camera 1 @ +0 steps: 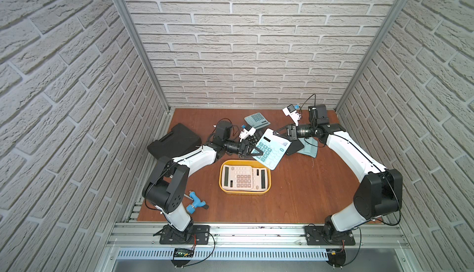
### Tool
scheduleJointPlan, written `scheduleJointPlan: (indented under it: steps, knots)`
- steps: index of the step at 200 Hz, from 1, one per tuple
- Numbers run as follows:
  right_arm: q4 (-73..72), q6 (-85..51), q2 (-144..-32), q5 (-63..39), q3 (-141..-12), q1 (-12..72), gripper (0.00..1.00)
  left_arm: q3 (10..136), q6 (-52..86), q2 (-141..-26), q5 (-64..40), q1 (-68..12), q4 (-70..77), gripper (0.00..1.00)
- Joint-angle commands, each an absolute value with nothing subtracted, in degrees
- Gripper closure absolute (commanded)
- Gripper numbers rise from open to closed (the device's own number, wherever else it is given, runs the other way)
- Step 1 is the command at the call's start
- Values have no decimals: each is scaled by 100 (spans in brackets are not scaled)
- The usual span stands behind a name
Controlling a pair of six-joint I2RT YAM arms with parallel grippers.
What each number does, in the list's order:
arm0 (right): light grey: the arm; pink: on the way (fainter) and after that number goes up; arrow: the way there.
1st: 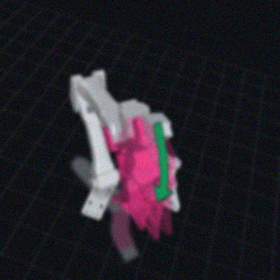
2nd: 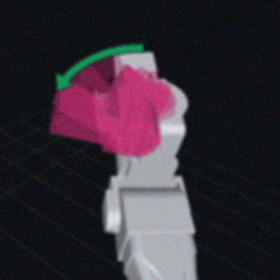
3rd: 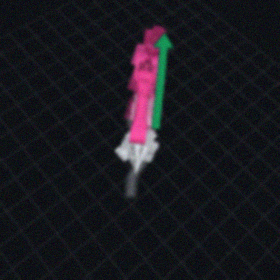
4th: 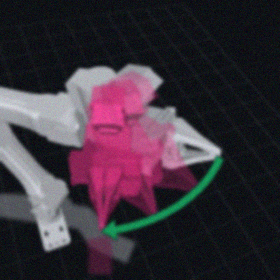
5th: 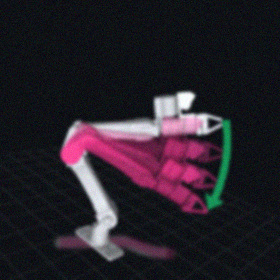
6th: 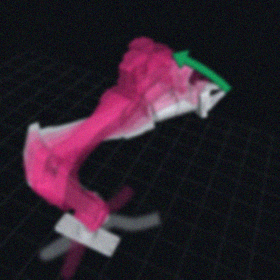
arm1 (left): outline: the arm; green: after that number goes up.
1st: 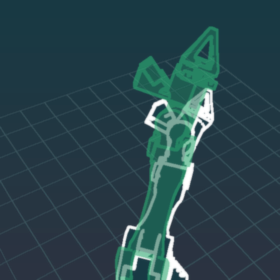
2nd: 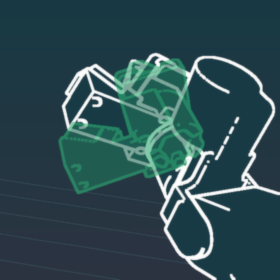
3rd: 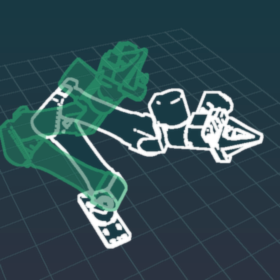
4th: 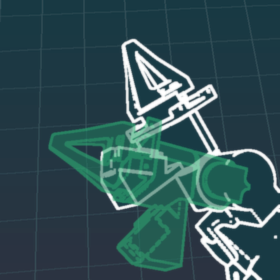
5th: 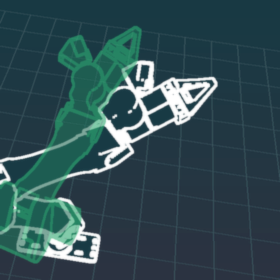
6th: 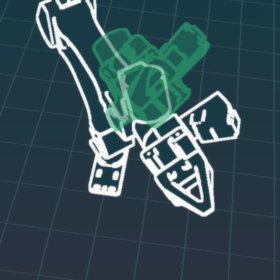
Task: Put the calculator in the storage box
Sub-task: Pick up the calculator at the center of the board, then place the calculator in the storage box.
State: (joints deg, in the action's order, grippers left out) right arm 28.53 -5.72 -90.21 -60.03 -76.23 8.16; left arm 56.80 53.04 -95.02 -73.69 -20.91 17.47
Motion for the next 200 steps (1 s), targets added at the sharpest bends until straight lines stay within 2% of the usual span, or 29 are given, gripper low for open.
scheduleJointPlan:
  steps: [1,14,42,79,131,200]
  knots:
    - [3195,-829,-8709,-5852,-7564,975,97,5691,5361,-9502,-6938,-1859,2381,43]
    - [3117,-986,-8600,-5675,-7467,976,97,5629,5342,-9446,-6783,-1741,2309,28]
    - [2228,-1858,-8206,-5202,-6764,977,97,5389,5253,-9157,-6232,-1431,1993,2]
    - [1160,-2869,-7509,-4264,-5550,1174,97,4998,4665,-8316,-5023,-897,793,2]
    - [-274,-4297,-6323,-2414,-4013,1861,97,4615,4089,-7015,-3293,-809,-599,2]
    - [-1334,-5347,-5840,27,-2898,3182,97,4076,4156,-6277,-2720,-809,-801,2]
